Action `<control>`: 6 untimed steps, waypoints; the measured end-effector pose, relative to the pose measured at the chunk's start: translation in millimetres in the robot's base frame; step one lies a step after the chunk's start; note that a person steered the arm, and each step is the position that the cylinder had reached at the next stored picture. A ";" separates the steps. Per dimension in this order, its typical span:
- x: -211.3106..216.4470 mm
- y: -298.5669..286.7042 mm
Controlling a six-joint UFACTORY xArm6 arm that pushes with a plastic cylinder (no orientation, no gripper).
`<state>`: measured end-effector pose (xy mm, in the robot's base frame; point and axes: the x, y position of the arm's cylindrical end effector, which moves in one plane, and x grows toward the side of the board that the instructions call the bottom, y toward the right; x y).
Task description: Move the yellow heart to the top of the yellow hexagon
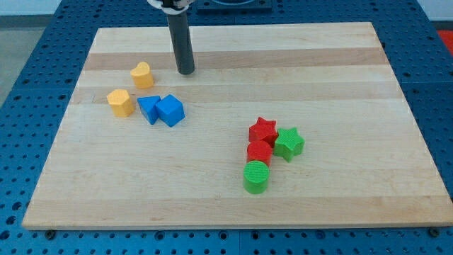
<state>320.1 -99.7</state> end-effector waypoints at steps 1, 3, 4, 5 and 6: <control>0.0 -7.3; 4.1 -71.9; 4.1 -72.7; 7.0 -77.8; 11.3 -77.9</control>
